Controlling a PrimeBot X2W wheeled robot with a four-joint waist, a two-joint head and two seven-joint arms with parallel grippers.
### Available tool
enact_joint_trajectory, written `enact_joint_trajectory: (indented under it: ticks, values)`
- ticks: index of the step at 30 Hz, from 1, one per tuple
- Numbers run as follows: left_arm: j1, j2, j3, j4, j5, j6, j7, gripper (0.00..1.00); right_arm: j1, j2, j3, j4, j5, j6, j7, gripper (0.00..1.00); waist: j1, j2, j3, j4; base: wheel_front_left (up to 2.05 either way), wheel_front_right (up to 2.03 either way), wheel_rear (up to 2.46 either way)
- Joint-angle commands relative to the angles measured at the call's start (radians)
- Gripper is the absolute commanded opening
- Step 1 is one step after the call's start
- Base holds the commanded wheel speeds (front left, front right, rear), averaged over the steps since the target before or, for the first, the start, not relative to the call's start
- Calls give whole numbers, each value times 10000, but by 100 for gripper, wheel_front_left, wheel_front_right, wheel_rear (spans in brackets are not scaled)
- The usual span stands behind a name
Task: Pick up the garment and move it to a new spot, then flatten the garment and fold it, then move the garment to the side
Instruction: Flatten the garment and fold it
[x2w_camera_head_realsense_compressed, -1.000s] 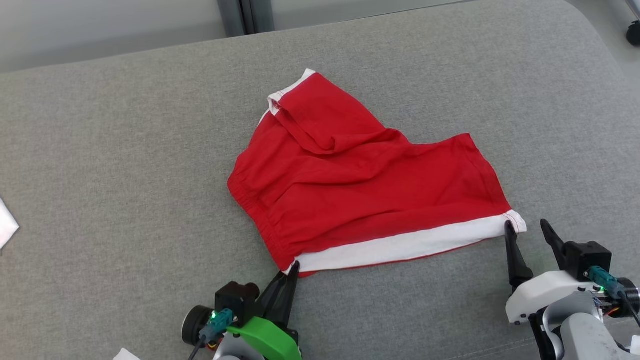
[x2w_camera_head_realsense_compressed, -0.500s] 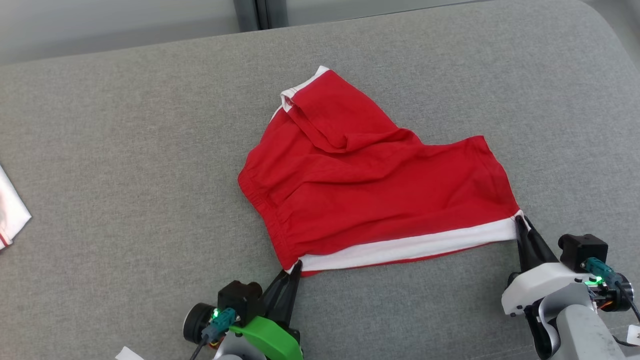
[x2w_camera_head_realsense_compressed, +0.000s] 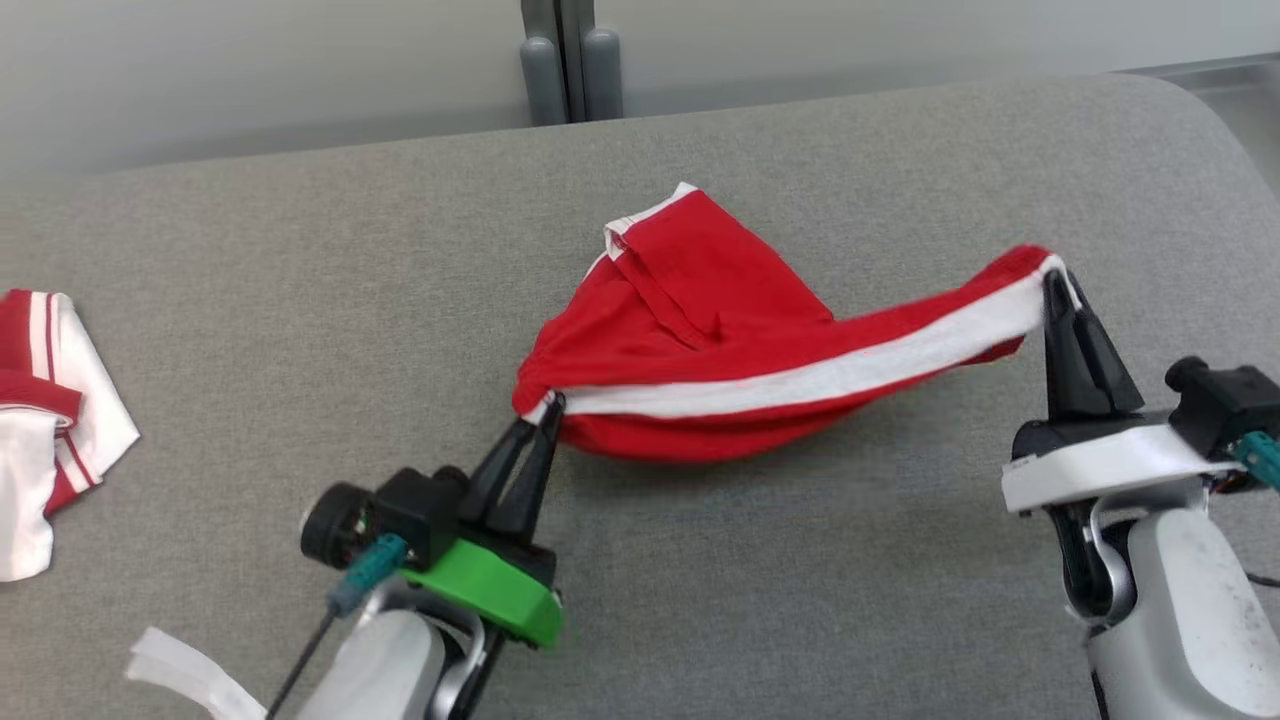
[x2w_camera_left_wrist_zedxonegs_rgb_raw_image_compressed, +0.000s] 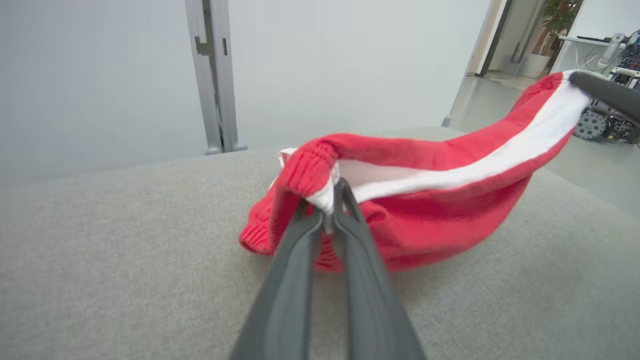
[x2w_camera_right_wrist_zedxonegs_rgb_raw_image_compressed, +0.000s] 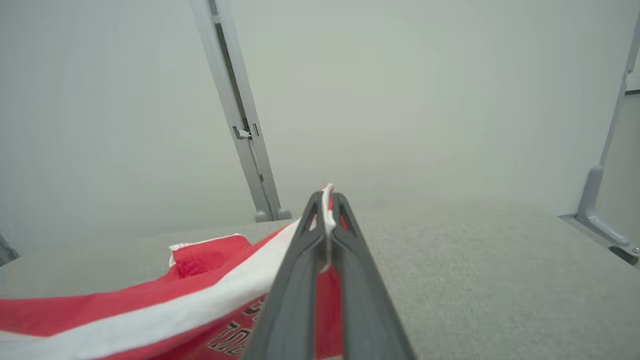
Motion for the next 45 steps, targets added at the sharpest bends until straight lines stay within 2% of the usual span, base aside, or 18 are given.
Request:
enact_joint_trajectory:
  ticks: [1, 9, 13, 15, 17, 21, 25, 29, 35, 39, 45]
  values:
    - [-421, 303, 106, -293, -31, -23, -4, 0, -242, -82, 76, -279, 212, -14, 0, 0, 0, 0, -406, 305, 0, 0, 0]
    - [-2955, 1916, 262, -1220, -571, -23, 137, 0, -1793, -802, 493, -1478, 1275, -14, 0, 0, 0, 0, -1000, 541, 0, 0, 0]
    - [-4331, 2528, 452, -1533, -988, -10, 860, 0, -2716, -1339, 777, -1717, 1572, -14, 90, 0, 0, 0, -1067, 558, 0, 0, 0]
    - [-5328, 2849, 408, -1513, -1324, -4, 1555, 0, -3552, -1697, 1019, -1778, 1654, -14, 423, 0, 0, 0, -876, 514, 0, 0, 0]
    - [-5871, 2949, 315, -1469, -1572, -4, 1957, 0, -4084, -1849, 1215, -1706, 1635, -14, 680, 0, 0, 0, -601, 484, 0, 0, 0]
    - [-6698, 2860, -9, -1190, -1950, -4, 2445, 0, -5060, -1961, 1684, -1223, 1563, -14, 1033, 0, 0, 0, 135, 412, 0, 0, 0]
    - [-7538, 2613, -192, -472, -2082, -4, 2404, 0, -6166, -1994, 2238, -496, 1311, -14, 935, 0, 0, 0, 1027, 252, 0, 0, 0]
    - [-8784, 2183, 116, 590, -2006, 85, 1800, 0, -7803, -2019, 2264, 667, 770, -14, 478, 0, 0, 0, 1880, 81, 0, 0, 0]
    - [-10602, 1624, 499, 2348, -1922, 71, 589, 0, -9914, -1967, 1776, 2342, -138, -14, 45, 0, 0, 0, 2556, -18, 0, 0, 0]
    - [-10674, 1322, 637, 3191, -2140, 30, 160, 0, -9962, -1929, 1813, 2831, -246, -16, -5, 0, 0, 0, 2650, 4, 0, 0, 0]
    - [-8588, 1135, 388, 3978, -2590, 8, -21, 0, -7941, -1742, 1645, 2579, 249, -19, -15, 0, 0, 0, 2415, -4, 0, 0, 0]
